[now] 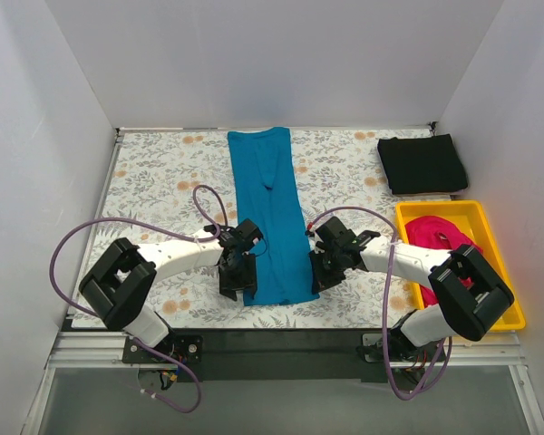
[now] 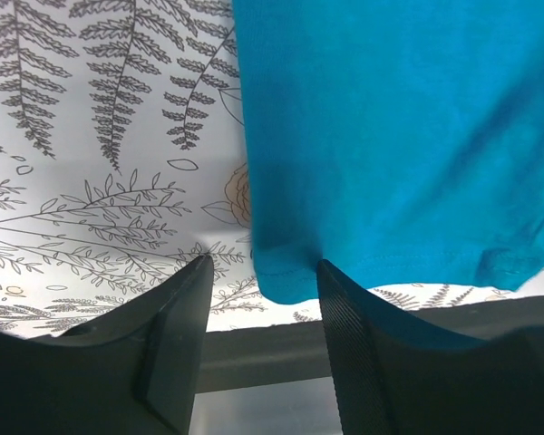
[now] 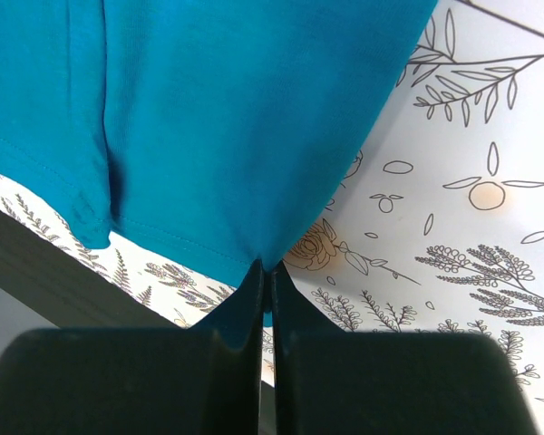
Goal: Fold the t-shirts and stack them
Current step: Fold the tshirt
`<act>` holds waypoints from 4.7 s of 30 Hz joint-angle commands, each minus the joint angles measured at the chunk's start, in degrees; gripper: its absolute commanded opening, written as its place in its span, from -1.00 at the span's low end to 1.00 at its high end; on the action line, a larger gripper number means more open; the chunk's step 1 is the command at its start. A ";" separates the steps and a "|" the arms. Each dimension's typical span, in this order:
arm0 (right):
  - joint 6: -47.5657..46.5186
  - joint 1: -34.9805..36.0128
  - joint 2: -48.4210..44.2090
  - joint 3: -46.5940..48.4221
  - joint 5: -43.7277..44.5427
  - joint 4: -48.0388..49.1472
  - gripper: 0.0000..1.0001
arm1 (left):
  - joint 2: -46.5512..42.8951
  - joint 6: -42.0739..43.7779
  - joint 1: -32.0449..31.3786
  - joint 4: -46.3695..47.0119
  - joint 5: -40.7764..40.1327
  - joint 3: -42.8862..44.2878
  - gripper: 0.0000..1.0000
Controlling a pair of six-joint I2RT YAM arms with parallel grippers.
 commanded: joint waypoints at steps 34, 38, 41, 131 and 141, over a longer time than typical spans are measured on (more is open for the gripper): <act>-9.37 -9.71 18.98 39.49 3.15 -9.20 -0.97 | 8.93 10.47 17.53 5.72 -9.65 22.90 -1.00; -10.78 -12.09 23.72 45.55 3.41 -8.77 -0.97 | 11.66 11.79 20.62 10.54 -11.40 24.39 -1.00; -12.45 -13.41 25.75 47.76 2.97 -7.28 -0.97 | 12.37 12.84 22.55 13.18 -12.99 25.62 -1.00; -18.86 -8.31 37.80 51.63 12.20 25.34 -0.57 | 7.72 13.46 10.95 18.29 5.64 5.24 -0.59; -19.04 -8.31 25.69 39.52 -0.01 24.46 -0.48 | -1.60 10.91 10.95 16.18 -1.64 5.49 -0.41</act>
